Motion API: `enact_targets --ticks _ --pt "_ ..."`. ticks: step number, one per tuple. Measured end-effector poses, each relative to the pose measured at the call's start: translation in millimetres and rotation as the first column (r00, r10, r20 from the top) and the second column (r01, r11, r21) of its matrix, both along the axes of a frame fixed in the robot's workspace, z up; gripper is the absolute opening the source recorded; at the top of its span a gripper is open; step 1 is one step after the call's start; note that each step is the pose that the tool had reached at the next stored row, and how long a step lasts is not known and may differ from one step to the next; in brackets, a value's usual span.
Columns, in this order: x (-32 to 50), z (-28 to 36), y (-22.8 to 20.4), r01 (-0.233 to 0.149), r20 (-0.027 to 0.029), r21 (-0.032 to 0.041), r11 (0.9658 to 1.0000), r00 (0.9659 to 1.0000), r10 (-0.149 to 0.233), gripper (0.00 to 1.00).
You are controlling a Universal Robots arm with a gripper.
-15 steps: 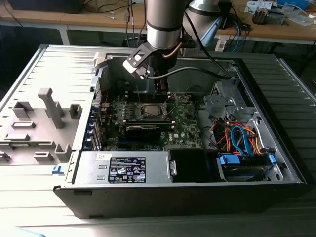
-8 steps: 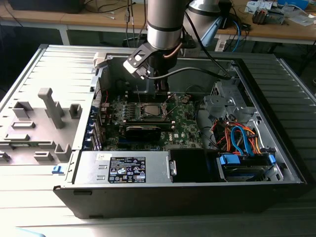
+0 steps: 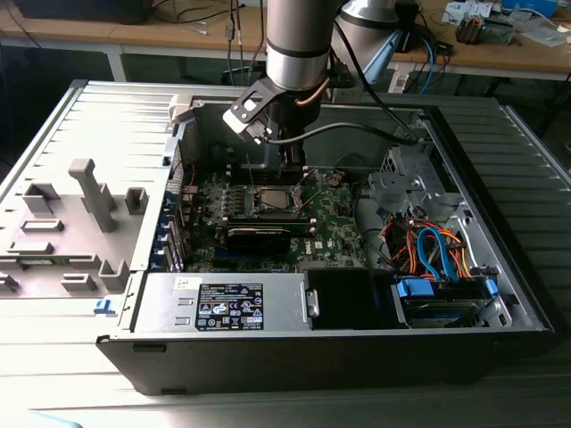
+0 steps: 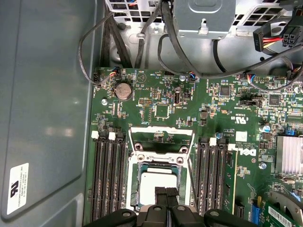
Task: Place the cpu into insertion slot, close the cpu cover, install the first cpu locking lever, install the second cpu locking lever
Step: 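Close the cpu cover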
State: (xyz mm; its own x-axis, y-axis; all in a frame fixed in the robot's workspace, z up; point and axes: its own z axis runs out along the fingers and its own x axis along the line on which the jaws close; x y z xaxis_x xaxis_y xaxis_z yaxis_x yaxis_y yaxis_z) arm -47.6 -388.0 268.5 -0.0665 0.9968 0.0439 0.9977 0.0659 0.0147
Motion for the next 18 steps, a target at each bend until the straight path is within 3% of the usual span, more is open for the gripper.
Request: enact_targets --ticks 3,18 --pt "1.6 0.1 -1.2 0.000 -0.0002 0.0072 1.0000 1.0000 0.000 0.11" --pt "2.5 2.7 -2.1 0.000 -0.0001 0.0122 0.9999 1.0000 0.000 0.11"
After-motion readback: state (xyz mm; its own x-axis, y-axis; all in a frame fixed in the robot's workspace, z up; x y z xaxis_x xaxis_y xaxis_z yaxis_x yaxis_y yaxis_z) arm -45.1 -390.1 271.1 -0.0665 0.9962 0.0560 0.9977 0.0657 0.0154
